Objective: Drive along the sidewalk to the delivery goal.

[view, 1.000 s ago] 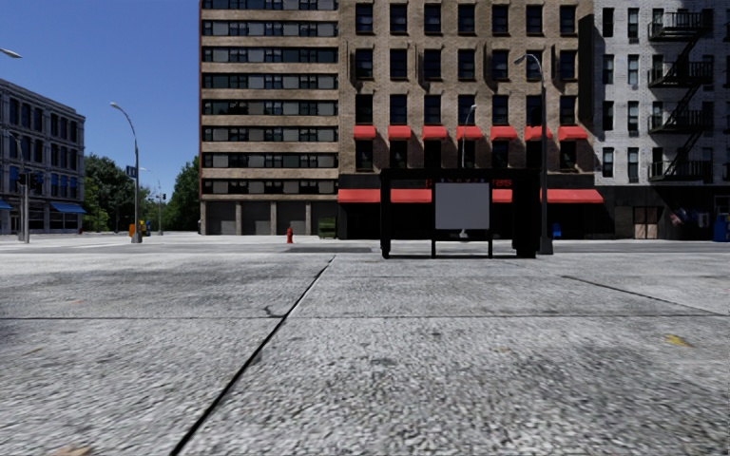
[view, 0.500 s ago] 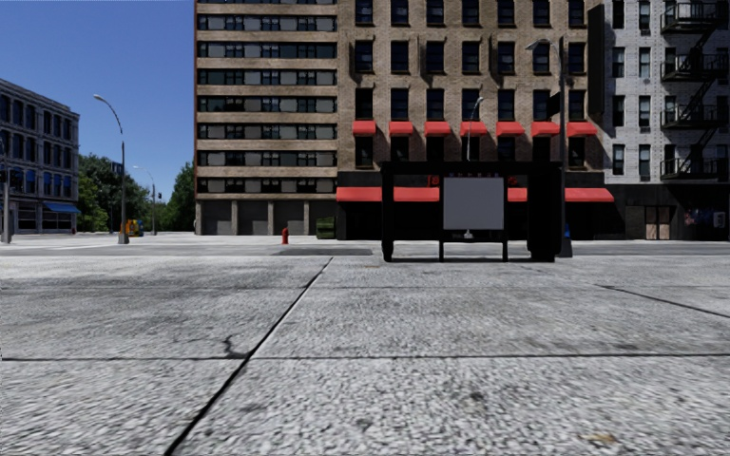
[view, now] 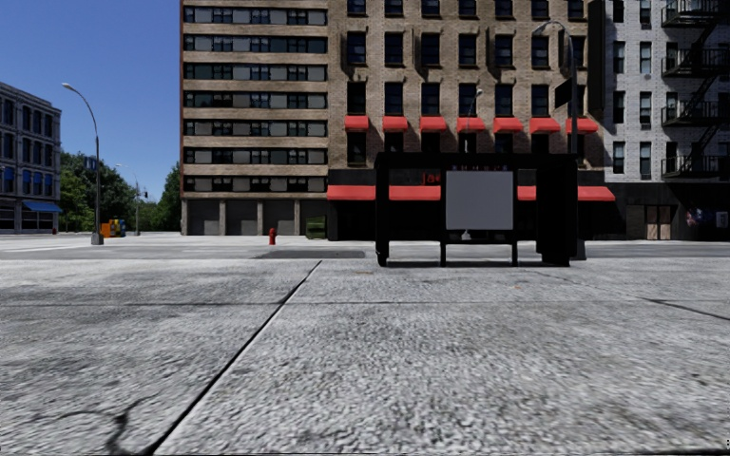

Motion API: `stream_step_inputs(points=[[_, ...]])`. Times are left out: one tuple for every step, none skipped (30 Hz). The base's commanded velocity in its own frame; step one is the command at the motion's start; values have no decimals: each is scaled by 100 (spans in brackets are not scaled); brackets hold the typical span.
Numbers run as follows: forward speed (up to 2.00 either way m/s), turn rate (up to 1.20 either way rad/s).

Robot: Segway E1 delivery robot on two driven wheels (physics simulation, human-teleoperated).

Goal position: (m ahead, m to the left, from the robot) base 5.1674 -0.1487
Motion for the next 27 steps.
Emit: stream_step_inputs(points=[[200,0],[200,0],[200,0],[200,0],[200,0],[200,0],[200,-2],[200,-2],[200,-32],[200,-55],[200,-102],[200,-108],[200,-53],[200,-53],[200,-1],[200,0],[200,0],[200,0],[200,0],[200,0],[200,0],[200,0],[200,0],[200,0],[200,0],[200,0],[200,0]])
